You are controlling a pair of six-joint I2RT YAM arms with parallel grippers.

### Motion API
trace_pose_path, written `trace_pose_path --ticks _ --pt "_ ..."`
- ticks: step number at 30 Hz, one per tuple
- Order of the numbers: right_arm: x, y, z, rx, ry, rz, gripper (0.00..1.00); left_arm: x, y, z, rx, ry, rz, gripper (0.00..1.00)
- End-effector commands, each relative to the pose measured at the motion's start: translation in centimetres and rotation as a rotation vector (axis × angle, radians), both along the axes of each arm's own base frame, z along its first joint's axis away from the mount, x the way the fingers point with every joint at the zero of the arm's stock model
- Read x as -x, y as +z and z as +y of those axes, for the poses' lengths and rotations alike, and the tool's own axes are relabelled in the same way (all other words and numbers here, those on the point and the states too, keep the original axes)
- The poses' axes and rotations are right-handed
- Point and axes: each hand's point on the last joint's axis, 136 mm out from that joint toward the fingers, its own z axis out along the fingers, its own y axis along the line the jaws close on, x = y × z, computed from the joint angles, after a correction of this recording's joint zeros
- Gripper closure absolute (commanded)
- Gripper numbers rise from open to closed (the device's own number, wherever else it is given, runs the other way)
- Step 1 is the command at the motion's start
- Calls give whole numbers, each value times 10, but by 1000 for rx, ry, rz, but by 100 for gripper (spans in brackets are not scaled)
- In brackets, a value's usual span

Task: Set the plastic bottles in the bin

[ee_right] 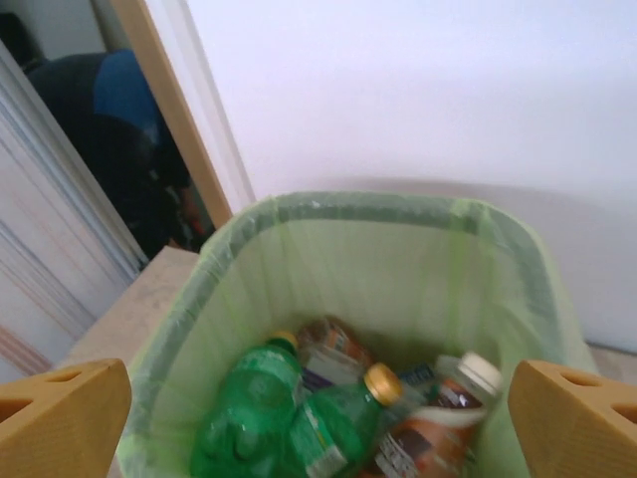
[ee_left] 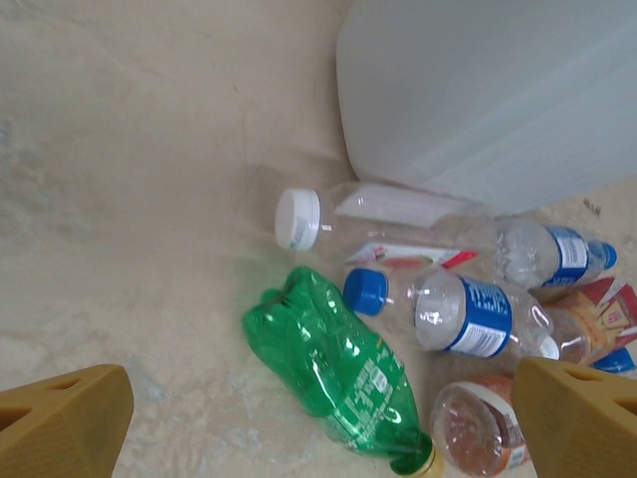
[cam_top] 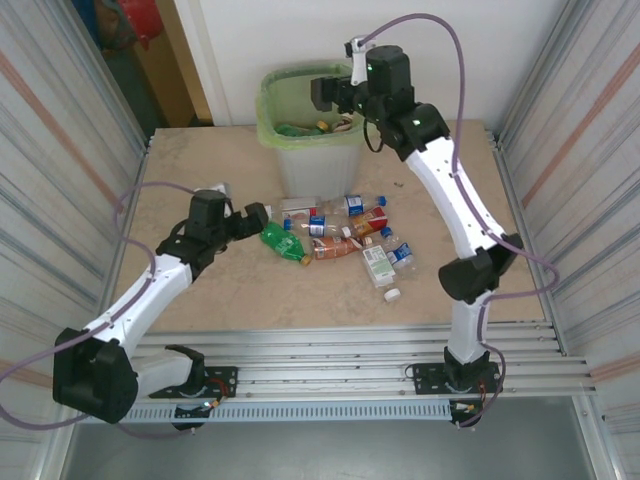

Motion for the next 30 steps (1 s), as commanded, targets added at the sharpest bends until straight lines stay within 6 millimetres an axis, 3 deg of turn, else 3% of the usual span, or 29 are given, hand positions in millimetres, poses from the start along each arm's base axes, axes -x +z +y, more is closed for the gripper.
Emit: trace_pose_path --ticks 1,5,11,18,23,30 --pt "18 -9 -25 33 -86 38 2 4 -17 -4 15 39 42 3" --pt "44 -24 -56 42 -168 73 0 8 -28 -13 9 45 66 3" --pt "86 -72 -112 47 -335 153 2 14 -44 -28 18 45 104 3" --pt "130 -128 -170 -8 -492 265 2 7 -56 -42 23 33 148 3" --pt "151 -161 -192 4 -553 346 2 2 -72 -50 25 41 193 4" --pt "167 -199 -201 45 -589 452 2 -13 -87 -58 5 49 229 1"
